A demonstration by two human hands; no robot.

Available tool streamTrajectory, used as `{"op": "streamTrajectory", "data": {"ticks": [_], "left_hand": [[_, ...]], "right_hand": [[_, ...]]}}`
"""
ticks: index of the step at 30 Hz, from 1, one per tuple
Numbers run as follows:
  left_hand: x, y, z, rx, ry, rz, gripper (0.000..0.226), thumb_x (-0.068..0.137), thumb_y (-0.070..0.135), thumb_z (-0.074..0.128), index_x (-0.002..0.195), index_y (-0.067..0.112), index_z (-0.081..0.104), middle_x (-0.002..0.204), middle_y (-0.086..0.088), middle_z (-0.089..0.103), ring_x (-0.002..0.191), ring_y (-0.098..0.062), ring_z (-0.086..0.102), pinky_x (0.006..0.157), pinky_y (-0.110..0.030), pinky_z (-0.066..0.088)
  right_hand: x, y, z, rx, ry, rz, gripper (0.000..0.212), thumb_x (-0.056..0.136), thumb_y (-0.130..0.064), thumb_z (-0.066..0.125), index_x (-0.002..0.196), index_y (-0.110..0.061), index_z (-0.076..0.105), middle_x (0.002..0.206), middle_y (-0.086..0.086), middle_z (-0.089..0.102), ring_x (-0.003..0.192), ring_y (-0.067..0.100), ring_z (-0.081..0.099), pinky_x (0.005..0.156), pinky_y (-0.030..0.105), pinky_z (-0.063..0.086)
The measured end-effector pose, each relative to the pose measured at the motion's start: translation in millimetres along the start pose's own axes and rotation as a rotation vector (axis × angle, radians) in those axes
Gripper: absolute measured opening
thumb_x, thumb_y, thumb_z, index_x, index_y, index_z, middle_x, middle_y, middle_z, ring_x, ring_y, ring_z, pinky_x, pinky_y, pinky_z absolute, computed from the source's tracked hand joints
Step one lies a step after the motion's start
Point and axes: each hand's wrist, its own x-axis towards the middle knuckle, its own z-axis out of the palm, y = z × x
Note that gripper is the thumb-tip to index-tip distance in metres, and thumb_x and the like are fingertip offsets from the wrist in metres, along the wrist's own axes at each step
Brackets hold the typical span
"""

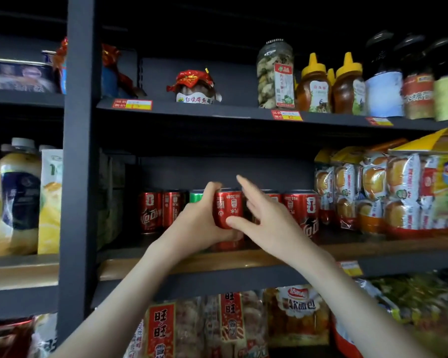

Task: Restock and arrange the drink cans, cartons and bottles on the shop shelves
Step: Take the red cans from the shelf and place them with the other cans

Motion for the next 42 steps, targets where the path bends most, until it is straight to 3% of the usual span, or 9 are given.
{"op": "streamTrajectory", "data": {"ticks": [5,9,14,18,21,24,29,37,42], "left_hand": [[7,6,7,0.062,-0.013,-0.087,0.095,0.067,0.035,0.087,0.137,0.035,0.024,0.098,0.016,0.058,0.078,0.004,0.060,0.068,-0.011,0.051],[13,16,20,0.131,-0.010,-0.129,0.097,0.068,0.039,0.085,0.139,0.033,0.019,0.114,0.008,0.057,0.095,-0.006,0.059,0.087,-0.028,0.054],[1,27,21,0.420,0.021,-0.220,0.096,0.080,0.060,0.065,0.150,0.036,0.003,0.140,-0.004,0.049,0.116,-0.020,0.059,0.091,-0.035,0.053],[-40,11,-15,0.774,0.412,0.042,0.065,0.092,0.057,0.044,0.143,0.017,0.042,0.134,-0.010,0.055,0.116,-0.030,0.058,0.093,-0.040,0.049],[-73,-26,-63,1.019,0.625,0.287,0.043,0.091,0.031,0.052,0.121,0.003,0.063,0.127,-0.020,0.060,0.119,-0.037,0.055,0.106,-0.048,0.038],[-99,-53,-113,1.137,0.600,0.378,0.036,0.087,0.026,0.056,0.115,0.005,0.068,0.130,-0.018,0.059,0.125,-0.032,0.049,0.111,-0.048,0.030],[-98,-81,-164,1.142,0.360,0.610,0.043,0.096,0.042,0.046,0.128,0.015,0.055,0.145,-0.012,0.046,0.138,-0.027,0.038,0.116,-0.043,0.024],[-72,-91,-164,0.932,0.427,0.787,0.036,0.090,0.039,0.045,0.113,0.013,0.054,0.136,-0.009,0.046,0.132,-0.028,0.041,0.116,-0.036,0.020],[-66,-94,-158,0.794,0.478,0.801,0.029,0.089,0.032,0.042,0.107,0.014,0.054,0.130,-0.007,0.048,0.131,-0.025,0.039,0.112,-0.038,0.024]], "right_hand": [[-2,25,-41,-0.460,0.176,-0.028,0.076,0.094,-0.034,0.059,0.153,-0.036,0.012,0.162,-0.013,-0.005,0.148,0.009,-0.009,0.118,0.038,0.003],[-2,47,-52,-0.559,0.124,0.145,0.076,0.093,-0.041,0.058,0.154,-0.023,0.016,0.162,0.001,0.010,0.149,0.019,-0.002,0.120,0.043,0.001],[-5,52,-36,-0.662,0.226,-0.025,0.080,0.090,-0.039,0.064,0.154,-0.018,0.019,0.161,0.011,0.012,0.149,0.029,-0.001,0.114,0.045,-0.009],[-5,25,-4,-0.583,0.322,-0.287,0.083,0.081,-0.026,0.076,0.150,-0.010,0.031,0.155,0.016,0.030,0.146,0.032,0.020,0.114,0.044,0.002],[11,-9,24,-0.514,0.141,-0.409,0.089,0.094,-0.029,0.061,0.155,-0.017,-0.001,0.162,0.004,0.002,0.149,0.019,-0.004,0.109,0.025,-0.018],[44,-35,61,-0.442,-0.017,-0.401,0.094,0.097,-0.029,0.057,0.152,-0.019,-0.018,0.161,-0.003,-0.015,0.148,0.014,-0.014,0.108,0.022,-0.014],[103,-50,118,-0.385,-0.209,-0.197,0.092,0.096,-0.006,0.052,0.151,-0.012,-0.022,0.160,0.005,-0.022,0.148,0.022,-0.017,0.115,0.029,-0.005],[157,-43,149,-0.641,-0.255,0.000,0.093,0.093,-0.006,0.055,0.150,-0.001,-0.018,0.159,0.020,-0.012,0.148,0.035,-0.006,0.119,0.040,0.006],[169,-33,162,-0.722,-0.324,0.047,0.090,0.093,-0.008,0.051,0.151,-0.002,-0.017,0.159,0.019,-0.017,0.148,0.032,-0.014,0.118,0.039,-0.005]]}}
